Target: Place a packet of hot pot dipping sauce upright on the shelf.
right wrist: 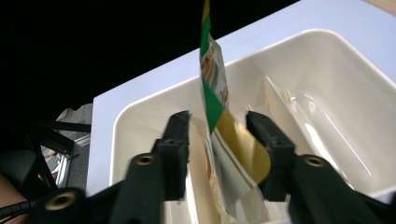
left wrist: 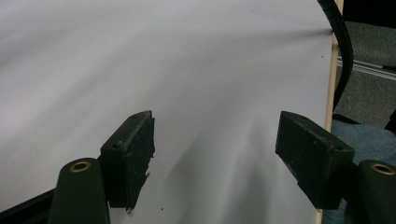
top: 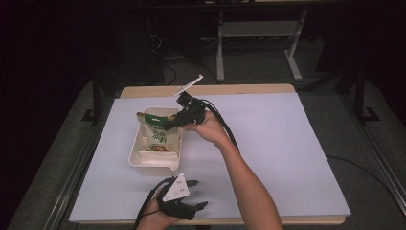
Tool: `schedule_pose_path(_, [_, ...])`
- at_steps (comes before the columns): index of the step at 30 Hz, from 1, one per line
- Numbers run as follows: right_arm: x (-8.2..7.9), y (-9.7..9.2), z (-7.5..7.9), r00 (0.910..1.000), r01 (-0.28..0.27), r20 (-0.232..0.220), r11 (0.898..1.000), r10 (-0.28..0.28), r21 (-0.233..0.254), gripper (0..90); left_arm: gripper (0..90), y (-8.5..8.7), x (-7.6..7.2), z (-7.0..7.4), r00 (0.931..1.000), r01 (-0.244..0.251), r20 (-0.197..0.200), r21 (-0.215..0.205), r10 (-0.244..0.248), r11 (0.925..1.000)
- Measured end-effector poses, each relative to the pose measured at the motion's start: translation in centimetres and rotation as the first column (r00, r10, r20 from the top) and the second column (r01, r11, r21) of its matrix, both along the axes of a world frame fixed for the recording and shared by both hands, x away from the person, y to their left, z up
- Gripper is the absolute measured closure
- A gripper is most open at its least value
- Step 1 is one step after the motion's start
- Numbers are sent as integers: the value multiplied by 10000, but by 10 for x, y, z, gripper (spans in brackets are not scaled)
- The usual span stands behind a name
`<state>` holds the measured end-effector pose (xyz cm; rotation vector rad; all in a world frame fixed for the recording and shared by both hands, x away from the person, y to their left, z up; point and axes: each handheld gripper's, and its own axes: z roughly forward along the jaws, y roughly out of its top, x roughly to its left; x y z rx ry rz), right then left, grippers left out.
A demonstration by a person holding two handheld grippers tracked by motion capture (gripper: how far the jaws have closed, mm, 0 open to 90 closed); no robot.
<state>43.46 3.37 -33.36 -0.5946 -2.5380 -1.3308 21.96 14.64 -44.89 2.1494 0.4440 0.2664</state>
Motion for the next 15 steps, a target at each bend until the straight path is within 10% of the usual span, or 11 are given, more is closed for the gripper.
schedule_pose_path(15, [-5,-31,6,9993,363,49,9993,-363,31,389,267,2,1,1,9999,-109,55,-52,109,9999])
